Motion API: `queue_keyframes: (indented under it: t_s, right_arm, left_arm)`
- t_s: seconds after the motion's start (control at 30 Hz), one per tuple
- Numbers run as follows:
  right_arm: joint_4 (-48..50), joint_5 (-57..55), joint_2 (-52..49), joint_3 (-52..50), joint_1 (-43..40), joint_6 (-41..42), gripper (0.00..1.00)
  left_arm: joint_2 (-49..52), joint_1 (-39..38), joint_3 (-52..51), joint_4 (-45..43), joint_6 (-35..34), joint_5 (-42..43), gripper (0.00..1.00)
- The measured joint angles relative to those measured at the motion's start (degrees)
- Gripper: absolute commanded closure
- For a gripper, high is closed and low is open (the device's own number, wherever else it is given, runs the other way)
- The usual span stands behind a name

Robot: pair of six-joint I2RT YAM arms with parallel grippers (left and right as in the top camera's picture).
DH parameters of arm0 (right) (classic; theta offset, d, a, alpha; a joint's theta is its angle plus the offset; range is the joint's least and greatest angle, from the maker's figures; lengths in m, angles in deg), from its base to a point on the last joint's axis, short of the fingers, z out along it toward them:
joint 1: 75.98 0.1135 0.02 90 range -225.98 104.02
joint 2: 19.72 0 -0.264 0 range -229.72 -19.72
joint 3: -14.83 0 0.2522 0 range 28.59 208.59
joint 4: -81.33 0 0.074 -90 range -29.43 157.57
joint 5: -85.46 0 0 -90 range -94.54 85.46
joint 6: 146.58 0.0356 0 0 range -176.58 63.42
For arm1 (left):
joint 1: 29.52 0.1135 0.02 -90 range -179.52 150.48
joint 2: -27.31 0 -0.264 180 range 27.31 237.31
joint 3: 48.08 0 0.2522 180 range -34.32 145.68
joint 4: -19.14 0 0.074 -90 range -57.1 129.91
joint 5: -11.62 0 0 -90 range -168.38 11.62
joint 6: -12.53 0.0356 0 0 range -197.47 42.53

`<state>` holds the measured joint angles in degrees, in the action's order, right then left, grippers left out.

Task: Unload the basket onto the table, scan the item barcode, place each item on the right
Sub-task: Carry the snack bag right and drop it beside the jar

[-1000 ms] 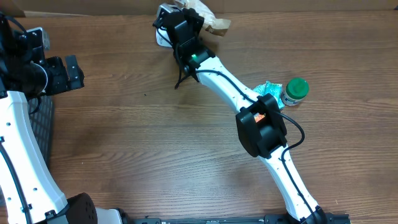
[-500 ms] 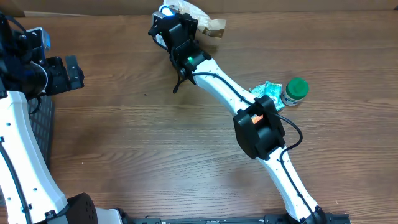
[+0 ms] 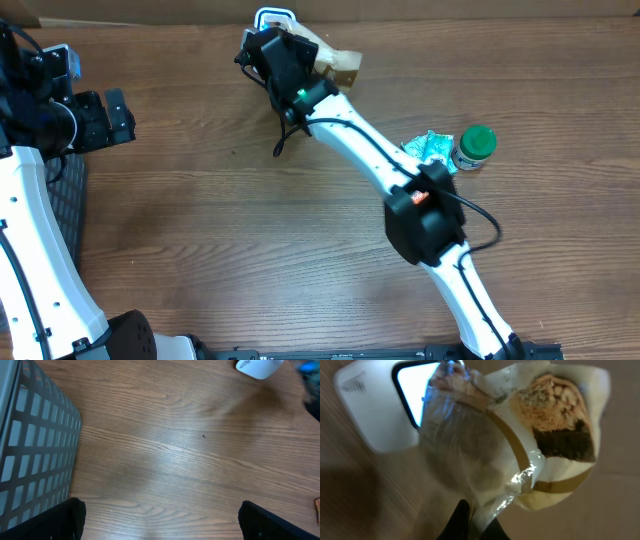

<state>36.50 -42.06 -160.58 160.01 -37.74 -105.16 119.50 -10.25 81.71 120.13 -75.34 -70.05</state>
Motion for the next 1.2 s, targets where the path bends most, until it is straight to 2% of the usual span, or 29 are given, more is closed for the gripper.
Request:
queue_keyframes:
  t_s: [0.03, 0.13, 0.3, 0.47, 0.6, 0.7, 0.87, 1.03, 1.2]
  right_arm:
    - [-2.38, 1.88, 2.1, 0.0, 0.0, 3.04, 0.96]
    - [-19.91, 17.25, 16.28, 0.13, -0.46, 20.65, 0.96]
    - [-37.83, 47.08, 31.43, 1.27, -5.22, 35.56, 0.96]
    - [-53.27, 68.13, 33.81, 1.68, -14.4, 40.04, 0.96]
    - [-64.7, 80.41, 30.1, 1.03, -22.49, 34.51, 0.96]
    - [-65.92, 84.87, 29.11, 0.15, -26.88, 30.86, 0.96]
    - [-64.67, 86.05, 29.11, -4.74, -30.88, 28.61, 0.96]
    - [-56.19, 78.36, 29.05, -18.67, -31.67, 30.6, 0.96]
    - [-47.74, 63.58, 28.76, -30.38, -32.89, 39.82, 0.96]
  left_arm:
    - [0.0, 0.0, 0.0, 0.09, 0.0, 0.0, 0.0]
    - [0.0, 0.0, 0.0, -0.07, 0.0, 0.0, 0.0]
    - [0.0, 0.0, 0.0, 0.04, 0.0, 0.0, 0.0]
    - [0.0, 0.0, 0.0, 0.02, 0.0, 0.02, 0.0]
    - [0.0, 0.0, 0.0, 0.07, 0.0, 0.0, 0.0]
    - [0.0, 0.0, 0.0, 0.04, 0.0, 0.0, 0.0]
    - [0.0, 0.0, 0.0, 0.04, 0.0, 0.0, 0.0]
    - [0.0, 0.0, 0.0, 0.04, 0.0, 0.0, 0.0]
    - [0.0, 0.0, 0.0, 0.04, 0.0, 0.0, 0.0]
